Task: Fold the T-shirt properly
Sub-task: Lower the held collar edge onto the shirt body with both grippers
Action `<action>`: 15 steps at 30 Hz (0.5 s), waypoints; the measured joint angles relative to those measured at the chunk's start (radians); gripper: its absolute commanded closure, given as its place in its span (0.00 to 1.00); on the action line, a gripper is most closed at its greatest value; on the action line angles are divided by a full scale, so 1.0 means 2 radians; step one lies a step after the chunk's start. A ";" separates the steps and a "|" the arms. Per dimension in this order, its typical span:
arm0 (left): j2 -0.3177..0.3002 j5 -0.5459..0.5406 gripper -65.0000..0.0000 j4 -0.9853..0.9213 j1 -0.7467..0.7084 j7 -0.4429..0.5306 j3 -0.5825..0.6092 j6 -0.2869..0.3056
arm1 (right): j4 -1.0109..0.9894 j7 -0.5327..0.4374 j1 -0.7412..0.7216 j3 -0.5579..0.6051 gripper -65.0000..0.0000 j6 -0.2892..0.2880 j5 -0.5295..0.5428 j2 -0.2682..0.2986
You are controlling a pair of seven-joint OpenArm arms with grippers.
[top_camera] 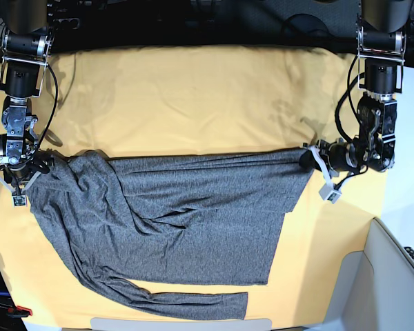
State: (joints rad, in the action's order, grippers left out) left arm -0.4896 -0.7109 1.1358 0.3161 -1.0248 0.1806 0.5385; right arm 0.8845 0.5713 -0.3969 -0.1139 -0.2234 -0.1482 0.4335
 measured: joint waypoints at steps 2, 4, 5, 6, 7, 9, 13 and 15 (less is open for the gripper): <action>0.000 0.003 1.00 0.029 -0.006 -0.030 0.000 0.000 | 0.023 0.009 0.013 0.000 1.00 -0.009 -0.001 -0.001; -0.001 0.011 1.00 0.076 -0.020 -0.059 0.000 -0.004 | 0.051 0.042 0.021 0.000 1.00 -0.035 -0.003 -0.001; 0.000 0.009 1.00 0.097 -0.024 -0.065 0.000 -0.001 | 0.063 0.063 0.020 -0.001 1.00 -0.051 -0.002 -0.001; 0.000 0.010 1.00 0.117 -0.028 -0.073 -0.002 -0.001 | 0.077 0.084 0.020 -0.001 1.00 -0.065 0.000 -0.001; 0.004 0.010 1.00 0.135 -0.029 -0.084 -0.013 0.000 | 0.091 0.097 0.023 -0.001 1.00 -0.076 0.003 -0.002; 0.015 0.010 1.00 0.154 -0.021 -0.094 -0.043 -0.002 | 0.111 0.109 0.027 -0.001 1.00 -0.080 0.006 -0.009; 0.040 0.016 1.00 0.151 0.007 -0.118 -0.078 -0.002 | 0.109 0.129 0.000 0.001 1.00 -0.099 0.013 -0.014; 0.045 0.015 1.00 0.133 0.028 -0.118 -0.077 -0.003 | 0.100 0.120 -0.023 0.002 1.00 -0.102 0.023 -0.019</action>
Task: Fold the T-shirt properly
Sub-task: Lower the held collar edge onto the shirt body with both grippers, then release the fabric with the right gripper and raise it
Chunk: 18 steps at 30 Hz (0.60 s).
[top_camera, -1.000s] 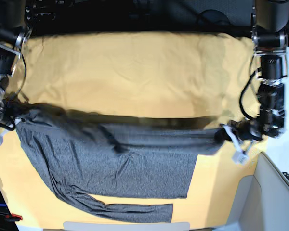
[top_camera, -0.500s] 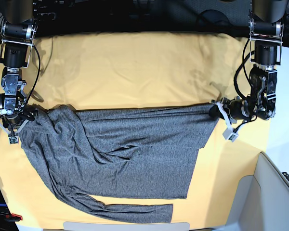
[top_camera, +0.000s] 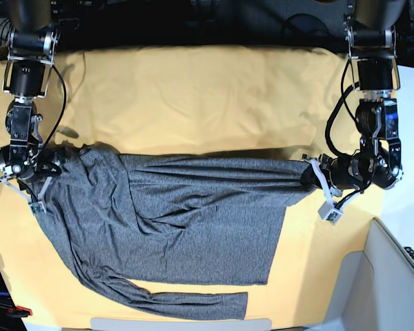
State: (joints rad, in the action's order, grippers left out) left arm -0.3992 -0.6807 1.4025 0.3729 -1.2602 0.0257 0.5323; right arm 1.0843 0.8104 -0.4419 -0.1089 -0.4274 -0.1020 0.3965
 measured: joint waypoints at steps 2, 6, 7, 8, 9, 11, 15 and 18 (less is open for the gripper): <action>0.002 -0.002 1.00 -0.027 0.022 0.006 0.000 0.000 | -0.019 -0.001 -0.027 0.000 1.00 0.001 0.000 -0.003; 0.001 0.004 1.00 -0.099 0.054 0.019 0.000 0.000 | -0.074 -0.023 -0.072 0.000 1.00 0.004 -0.005 -0.014; 0.003 0.002 1.00 -0.117 0.059 0.028 0.000 0.000 | -0.090 -0.040 -0.078 0.001 1.00 0.004 -0.003 -0.016; 0.004 0.005 1.00 -0.129 0.062 0.033 0.000 -0.003 | -0.103 -0.052 -0.081 0.002 1.00 0.004 -0.005 -0.017; 0.006 0.005 1.00 -0.142 0.066 0.035 0.000 -0.002 | -0.117 -0.065 -0.083 0.002 1.00 0.004 -0.004 -0.018; 0.009 0.005 1.00 -0.171 0.076 0.043 0.003 -0.004 | -0.139 -0.081 -0.082 0.003 1.00 0.003 -0.006 -0.017; 0.008 0.005 1.00 -0.192 0.081 0.072 0.031 -0.004 | -0.159 -0.097 -0.084 0.002 1.00 0.010 -0.008 -0.014; 0.002 0.026 1.00 -0.198 0.080 0.077 0.035 -0.004 | -0.161 -0.097 -0.083 0.002 1.00 0.048 -0.003 -0.014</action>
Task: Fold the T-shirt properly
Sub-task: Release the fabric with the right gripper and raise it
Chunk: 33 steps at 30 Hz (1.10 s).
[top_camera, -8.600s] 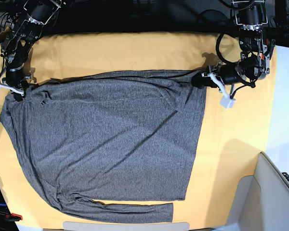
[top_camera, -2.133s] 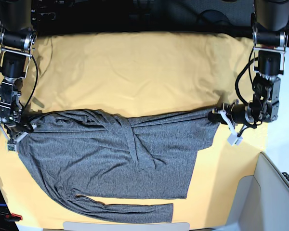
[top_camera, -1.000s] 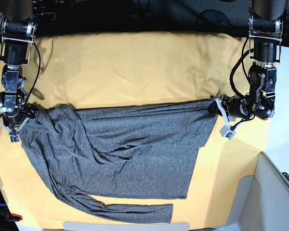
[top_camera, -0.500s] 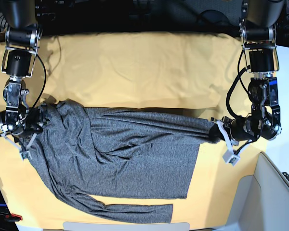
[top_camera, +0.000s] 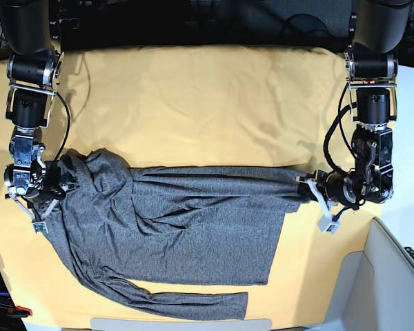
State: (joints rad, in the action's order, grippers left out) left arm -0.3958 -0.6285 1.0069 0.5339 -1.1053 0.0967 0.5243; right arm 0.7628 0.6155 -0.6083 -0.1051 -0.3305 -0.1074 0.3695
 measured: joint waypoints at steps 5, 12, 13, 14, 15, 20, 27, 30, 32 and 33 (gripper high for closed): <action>-0.007 0.002 1.00 0.000 -0.001 0.004 -0.021 0.004 | 0.000 -0.015 0.006 -0.002 1.00 0.045 0.001 0.023; -0.005 0.007 1.00 0.000 -0.001 0.004 -0.047 0.004 | 0.000 -0.030 0.012 -0.014 1.00 0.071 0.005 0.022; -0.004 0.014 1.00 0.000 -0.001 0.004 -0.047 0.004 | 0.000 -0.030 0.014 -0.026 1.00 0.071 0.006 0.020; -0.004 0.018 1.00 0.000 -0.001 0.004 -0.047 0.004 | 0.000 -0.030 0.015 -0.038 1.00 0.071 0.006 0.016; -0.003 0.020 1.00 0.000 -0.001 0.005 -0.047 0.004 | 0.000 -0.029 0.015 -0.047 1.00 0.071 0.005 0.013; -0.002 0.021 0.99 0.000 -0.002 0.005 -0.047 0.004 | 0.000 -0.030 0.014 -0.056 1.00 0.074 0.004 0.009; -0.004 0.035 0.65 -0.001 -0.019 0.001 -0.048 0.000 | 0.001 -0.035 0.024 -0.057 0.66 0.083 0.000 -0.001; -0.005 0.034 0.63 -0.001 -0.016 0.002 -0.048 0.000 | 0.024 -0.031 0.036 -0.060 0.46 0.085 -0.003 -0.003; -0.005 0.034 0.63 -0.001 -0.015 0.002 -0.048 0.000 | 0.055 -0.025 0.051 -0.060 0.40 0.085 -0.001 -0.007; -0.005 0.034 0.63 0.000 -0.016 0.002 -0.048 0.000 | 0.069 -0.024 0.059 -0.060 0.38 0.082 -0.002 -0.010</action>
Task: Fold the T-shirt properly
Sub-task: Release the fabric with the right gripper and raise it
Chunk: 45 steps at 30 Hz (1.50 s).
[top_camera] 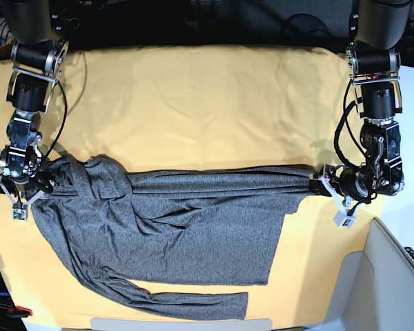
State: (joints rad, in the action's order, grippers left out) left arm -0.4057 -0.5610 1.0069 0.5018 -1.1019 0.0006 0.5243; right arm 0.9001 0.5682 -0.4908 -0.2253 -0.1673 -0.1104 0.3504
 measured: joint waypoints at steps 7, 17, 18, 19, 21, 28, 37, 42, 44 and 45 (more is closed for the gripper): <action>-0.001 0.001 0.63 0.001 -0.018 -0.016 0.000 -0.001 | 0.116 0.072 0.009 -0.146 0.38 0.003 -0.001 -0.035; -0.001 0.000 0.63 0.043 -0.038 -0.016 -0.001 0.000 | 0.276 0.176 0.041 -0.352 0.38 0.007 -0.007 -0.146; -0.001 0.000 0.63 0.050 -0.040 -0.012 -0.001 0.000 | 0.278 0.179 0.046 -0.361 0.38 0.007 -0.007 -0.157; 0.000 -0.001 0.63 0.053 -0.043 -0.013 -0.001 0.000 | 0.278 0.182 0.049 -0.367 0.38 0.007 -0.003 -0.167; 0.000 -0.001 0.63 0.058 -0.047 -0.014 -0.001 0.000 | 0.275 0.184 0.048 -0.378 0.38 0.006 0.034 -0.175; 0.003 0.000 0.63 0.061 -0.047 -0.032 -0.001 0.000 | 0.215 0.160 0.039 -0.381 0.38 0.008 0.111 -0.153; 0.004 0.000 0.63 0.061 -0.047 -0.035 -0.001 0.000 | 0.129 0.085 0.005 -0.379 0.38 0.005 0.129 -0.142; 0.005 0.000 0.63 0.061 -0.047 -0.034 -0.001 0.000 | 0.087 0.046 -0.010 -0.381 0.38 0.004 0.132 -0.134; 0.004 0.000 0.63 0.061 -0.049 -0.034 -0.001 0.000 | 0.079 0.032 -0.009 -0.380 0.38 0.003 0.134 -0.134; 0.004 0.000 0.63 0.061 -0.051 -0.034 -0.001 0.000 | 0.075 0.031 -0.010 -0.380 0.39 0.002 0.134 -0.133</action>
State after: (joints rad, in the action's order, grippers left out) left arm -0.3977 -0.5617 1.1286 0.3996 -1.1698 -0.0013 0.5243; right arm 1.0504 0.6292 -0.5102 -0.9852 -0.1627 0.1570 0.0853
